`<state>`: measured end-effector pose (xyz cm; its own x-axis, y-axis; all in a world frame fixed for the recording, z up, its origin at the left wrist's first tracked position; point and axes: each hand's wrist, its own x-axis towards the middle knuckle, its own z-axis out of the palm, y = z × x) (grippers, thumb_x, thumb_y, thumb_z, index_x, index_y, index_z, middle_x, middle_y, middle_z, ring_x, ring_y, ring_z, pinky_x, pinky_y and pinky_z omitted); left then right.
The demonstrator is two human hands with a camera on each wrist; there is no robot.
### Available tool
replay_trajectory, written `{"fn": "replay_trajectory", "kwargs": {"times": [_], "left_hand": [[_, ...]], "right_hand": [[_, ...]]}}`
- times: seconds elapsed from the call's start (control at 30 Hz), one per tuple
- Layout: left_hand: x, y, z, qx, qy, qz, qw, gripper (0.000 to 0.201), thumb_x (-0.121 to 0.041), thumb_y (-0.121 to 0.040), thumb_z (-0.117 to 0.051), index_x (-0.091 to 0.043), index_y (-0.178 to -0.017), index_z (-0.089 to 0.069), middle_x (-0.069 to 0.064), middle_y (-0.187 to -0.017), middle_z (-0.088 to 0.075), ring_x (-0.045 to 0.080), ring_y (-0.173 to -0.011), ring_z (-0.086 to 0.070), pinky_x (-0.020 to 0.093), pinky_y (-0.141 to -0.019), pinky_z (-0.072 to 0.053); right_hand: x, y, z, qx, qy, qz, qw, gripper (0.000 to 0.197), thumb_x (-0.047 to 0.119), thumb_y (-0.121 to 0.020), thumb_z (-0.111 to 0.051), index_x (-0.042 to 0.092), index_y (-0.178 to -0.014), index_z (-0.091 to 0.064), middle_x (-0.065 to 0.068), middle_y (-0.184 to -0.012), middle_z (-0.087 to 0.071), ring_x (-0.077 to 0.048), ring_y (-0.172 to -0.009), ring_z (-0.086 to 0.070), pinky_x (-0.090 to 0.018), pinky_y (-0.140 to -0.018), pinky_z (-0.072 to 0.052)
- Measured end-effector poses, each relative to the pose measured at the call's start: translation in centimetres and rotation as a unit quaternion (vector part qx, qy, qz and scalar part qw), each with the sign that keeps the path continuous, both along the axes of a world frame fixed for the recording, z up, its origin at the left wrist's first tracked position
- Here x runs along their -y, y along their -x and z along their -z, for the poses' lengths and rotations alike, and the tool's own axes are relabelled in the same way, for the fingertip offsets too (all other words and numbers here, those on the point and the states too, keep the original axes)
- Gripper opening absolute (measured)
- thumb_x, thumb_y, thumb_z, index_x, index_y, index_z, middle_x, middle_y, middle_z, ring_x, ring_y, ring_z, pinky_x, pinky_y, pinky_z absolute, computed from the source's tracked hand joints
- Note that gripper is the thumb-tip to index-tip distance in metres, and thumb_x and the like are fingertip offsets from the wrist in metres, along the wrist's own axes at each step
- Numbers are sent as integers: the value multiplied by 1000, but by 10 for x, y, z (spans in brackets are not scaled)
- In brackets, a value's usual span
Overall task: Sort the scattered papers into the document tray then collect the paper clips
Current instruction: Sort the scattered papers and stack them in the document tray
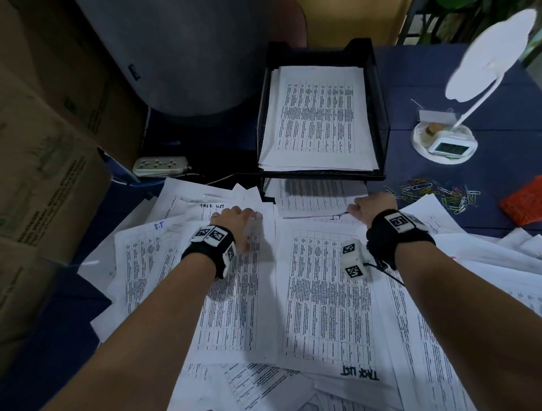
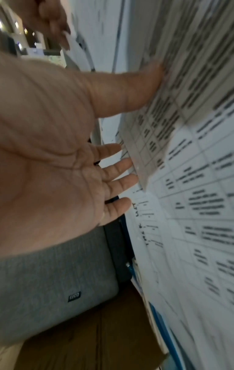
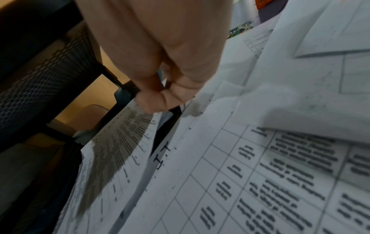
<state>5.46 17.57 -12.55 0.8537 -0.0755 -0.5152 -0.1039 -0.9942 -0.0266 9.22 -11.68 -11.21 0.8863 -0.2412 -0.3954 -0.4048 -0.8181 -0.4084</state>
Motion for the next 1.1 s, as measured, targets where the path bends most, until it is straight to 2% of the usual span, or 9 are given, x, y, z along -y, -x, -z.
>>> {"fn": "replay_trajectory", "kwargs": {"times": [0.23, 0.5, 0.57, 0.63, 0.8, 0.83, 0.9, 1.0, 1.1], "left_hand": [[-1, 3, 3, 0, 24, -6, 1000, 94, -35, -63, -85, -22, -140, -31, 5, -139, -34, 27, -125, -37, 45, -103, -37], [-1, -1, -1, -28, 32, 9, 999, 106, -40, -55, -88, -27, -141, -26, 7, -135, -39, 28, -125, -38, 50, -104, -32], [0, -2, -3, -21, 13, 21, 999, 106, -44, -55, -87, -26, -141, -27, 7, -132, -45, 29, -124, -40, 50, -105, -30], [1, -2, -4, -9, 2, 28, 1000, 99, -47, -59, -84, -24, -139, -31, 6, -130, -49, 28, -123, -41, 49, -106, -28], [-5, -2, -10, 19, 54, -1, 998, 43, -31, -86, -61, -25, -128, -52, 3, -122, -58, 24, -116, -49, 41, -102, -32], [-7, -2, -14, 11, 80, -14, 997, 35, -28, -88, -58, -24, -123, -56, 1, -119, -61, 23, -113, -52, 39, -101, -33], [-10, -4, -22, 2, 120, -26, 992, 23, -27, -92, -55, -21, -114, -59, 0, -114, -63, 20, -103, -56, 34, -94, -39], [-14, -9, -31, 17, 187, -38, 982, 21, -28, -96, -50, -17, -111, -60, 3, -111, -63, 17, -91, -54, 29, -82, -43], [-10, -14, -40, 27, 263, -78, 961, 23, -29, -97, -50, -13, -109, -60, 7, -106, -64, 21, -89, -57, 28, -72, -46]], "right_hand": [[-3, -4, 12, -18, 49, -70, 996, 29, 32, -100, -22, 24, -84, -44, 1, -67, -33, -14, -56, -31, -25, -48, -21], [-2, -2, 27, -38, 27, -39, 998, 40, 29, -101, -25, 15, -65, -34, 4, -66, -36, -14, -63, -40, -22, -50, -22], [-3, -4, 25, -55, -17, -2, 998, 32, 21, -100, -30, 12, -74, -45, 1, -78, -47, -16, -84, -49, -20, -57, -30], [-5, -9, 19, -28, 29, -38, 998, 22, 17, -100, -33, 11, -106, -53, -2, -107, -55, -18, -103, -53, -23, -69, -37], [-14, -19, 17, -28, -222, 132, 966, 34, 10, -99, -37, -2, -130, -44, -21, -123, -56, -12, -80, -56, -19, -66, -50], [-17, -20, 14, -35, -188, 117, 975, 32, 10, -99, -37, 3, -128, -47, -17, -124, -56, -14, -82, -56, -21, -69, -51], [-16, -23, 23, -33, -148, 80, 985, 23, 12, -99, -35, 12, -115, -51, -10, -121, -58, -19, -93, -57, -28, -73, -49], [-20, -20, 24, 19, -299, 190, 935, 8, 12, -94, -49, 8, -99, -55, -22, -112, -62, -20, -77, -60, -31, -75, -57], [-29, -10, 20, 11, -244, 183, 952, 29, 34, -84, -62, 7, -89, -54, -15, -80, -63, -21, -55, -52, -30, -51, -49]]}}
